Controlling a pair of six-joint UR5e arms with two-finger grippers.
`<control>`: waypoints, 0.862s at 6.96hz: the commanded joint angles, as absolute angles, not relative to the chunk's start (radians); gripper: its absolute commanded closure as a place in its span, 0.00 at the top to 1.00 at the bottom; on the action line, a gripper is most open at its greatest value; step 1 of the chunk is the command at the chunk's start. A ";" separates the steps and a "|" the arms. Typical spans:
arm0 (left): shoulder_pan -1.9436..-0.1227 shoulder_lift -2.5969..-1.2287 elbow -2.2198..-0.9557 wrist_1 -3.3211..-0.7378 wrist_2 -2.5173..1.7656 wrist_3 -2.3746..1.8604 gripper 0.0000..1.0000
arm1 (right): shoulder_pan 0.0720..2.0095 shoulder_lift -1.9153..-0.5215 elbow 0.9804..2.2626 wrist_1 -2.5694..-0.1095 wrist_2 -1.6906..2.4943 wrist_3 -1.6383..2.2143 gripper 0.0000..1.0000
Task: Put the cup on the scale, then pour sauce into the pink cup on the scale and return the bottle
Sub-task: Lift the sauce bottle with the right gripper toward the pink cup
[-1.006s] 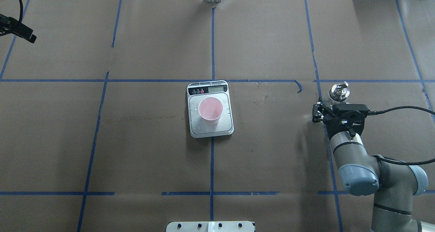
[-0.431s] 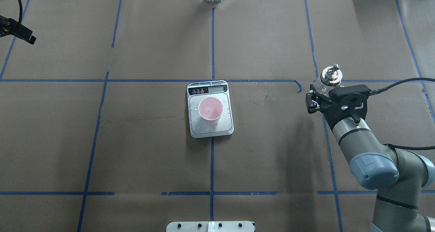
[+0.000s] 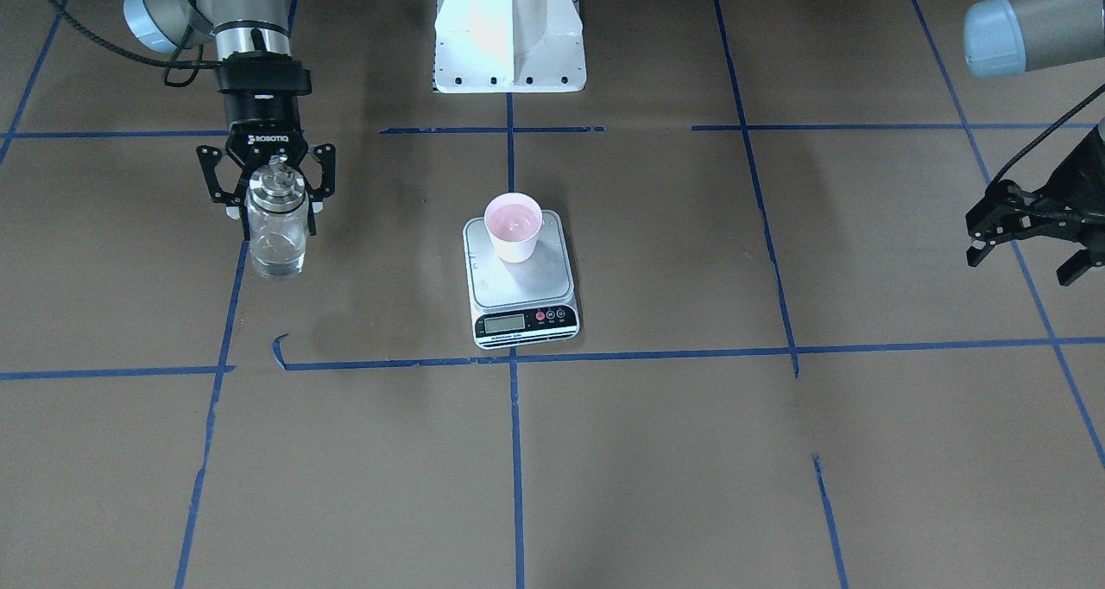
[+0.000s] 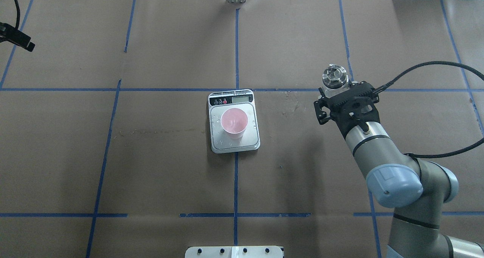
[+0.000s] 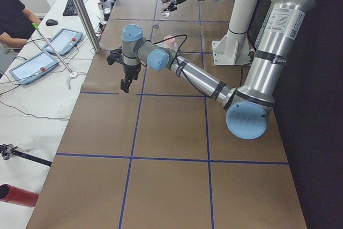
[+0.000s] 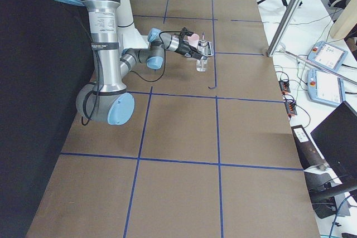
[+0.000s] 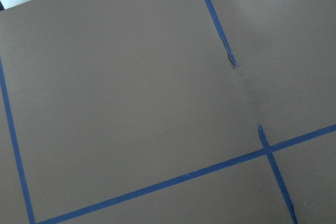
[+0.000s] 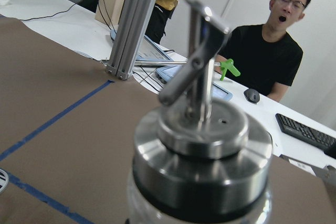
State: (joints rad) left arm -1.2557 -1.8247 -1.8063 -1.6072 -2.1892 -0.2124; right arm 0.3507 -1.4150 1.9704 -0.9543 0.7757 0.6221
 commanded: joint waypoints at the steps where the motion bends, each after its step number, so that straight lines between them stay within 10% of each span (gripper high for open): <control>1: -1.366 -1.786 -1.760 -1.615 -2.194 0.025 1.00 | 0.350 -1.303 1.959 -1.091 0.704 0.412 0.00; 6: -1.440 -1.694 -1.709 -1.701 -2.192 0.143 1.00 | 0.256 -1.166 1.827 -1.511 0.318 0.227 0.00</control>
State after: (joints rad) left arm -1.4364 -1.7244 -1.7124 -1.6542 -2.1924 0.1408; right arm 0.2625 -1.1833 1.8695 -1.4635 0.3661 0.2359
